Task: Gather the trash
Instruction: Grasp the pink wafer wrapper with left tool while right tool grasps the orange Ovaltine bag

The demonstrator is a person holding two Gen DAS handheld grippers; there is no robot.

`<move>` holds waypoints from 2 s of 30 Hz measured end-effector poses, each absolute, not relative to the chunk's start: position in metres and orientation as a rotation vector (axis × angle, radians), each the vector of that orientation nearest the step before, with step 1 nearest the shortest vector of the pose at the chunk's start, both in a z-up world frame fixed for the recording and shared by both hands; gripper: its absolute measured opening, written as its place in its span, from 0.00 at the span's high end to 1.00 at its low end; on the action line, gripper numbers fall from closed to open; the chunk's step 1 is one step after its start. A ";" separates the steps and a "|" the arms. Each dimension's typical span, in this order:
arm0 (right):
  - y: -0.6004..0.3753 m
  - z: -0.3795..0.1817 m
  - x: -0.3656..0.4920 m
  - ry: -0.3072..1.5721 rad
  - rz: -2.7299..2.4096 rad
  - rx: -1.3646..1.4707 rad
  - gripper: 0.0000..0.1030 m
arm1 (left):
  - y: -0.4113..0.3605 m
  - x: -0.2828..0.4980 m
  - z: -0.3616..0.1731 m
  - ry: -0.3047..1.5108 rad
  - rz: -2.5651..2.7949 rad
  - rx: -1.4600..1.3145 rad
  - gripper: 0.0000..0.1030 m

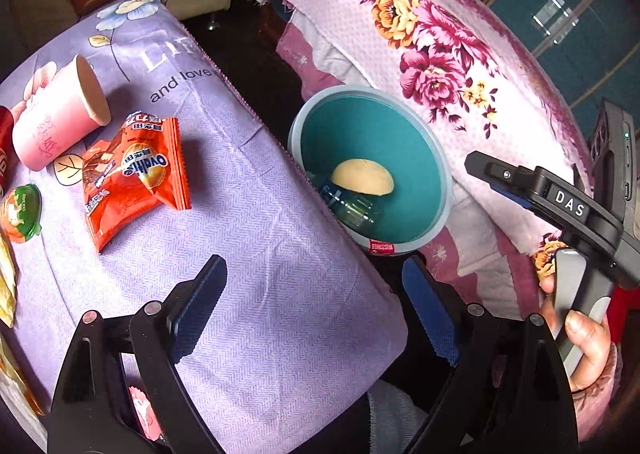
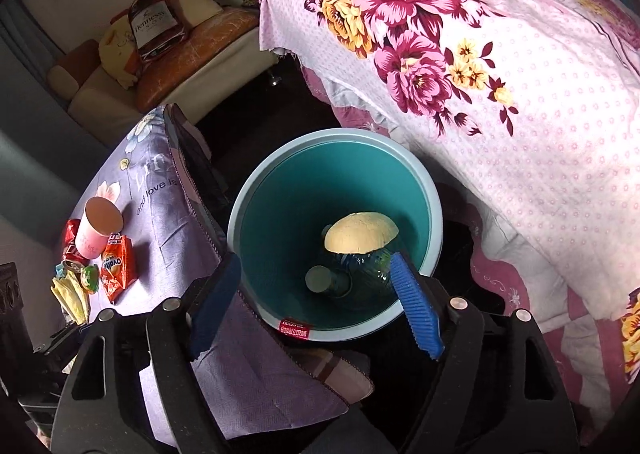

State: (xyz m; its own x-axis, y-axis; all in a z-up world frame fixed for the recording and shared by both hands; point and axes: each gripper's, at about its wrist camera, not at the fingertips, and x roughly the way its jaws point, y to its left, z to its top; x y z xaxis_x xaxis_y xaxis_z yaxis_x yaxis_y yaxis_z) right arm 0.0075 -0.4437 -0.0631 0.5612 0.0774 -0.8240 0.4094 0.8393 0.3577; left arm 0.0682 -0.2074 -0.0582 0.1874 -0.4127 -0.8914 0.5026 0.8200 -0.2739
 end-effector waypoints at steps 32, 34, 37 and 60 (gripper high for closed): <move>-0.261 -0.041 0.016 1.142 0.064 0.237 0.18 | -0.032 0.001 -0.094 1.293 -0.496 0.094 0.10; -0.256 -0.043 0.016 1.150 0.073 0.229 0.18 | -0.033 -0.003 -0.095 1.276 -0.497 0.107 0.08; -0.252 -0.046 0.016 1.161 0.082 0.222 0.18 | -0.038 -0.006 -0.095 1.268 -0.495 0.131 0.07; -0.245 -0.057 0.068 1.158 0.114 0.240 0.18 | -0.017 0.058 -0.073 1.128 -0.357 -0.053 0.60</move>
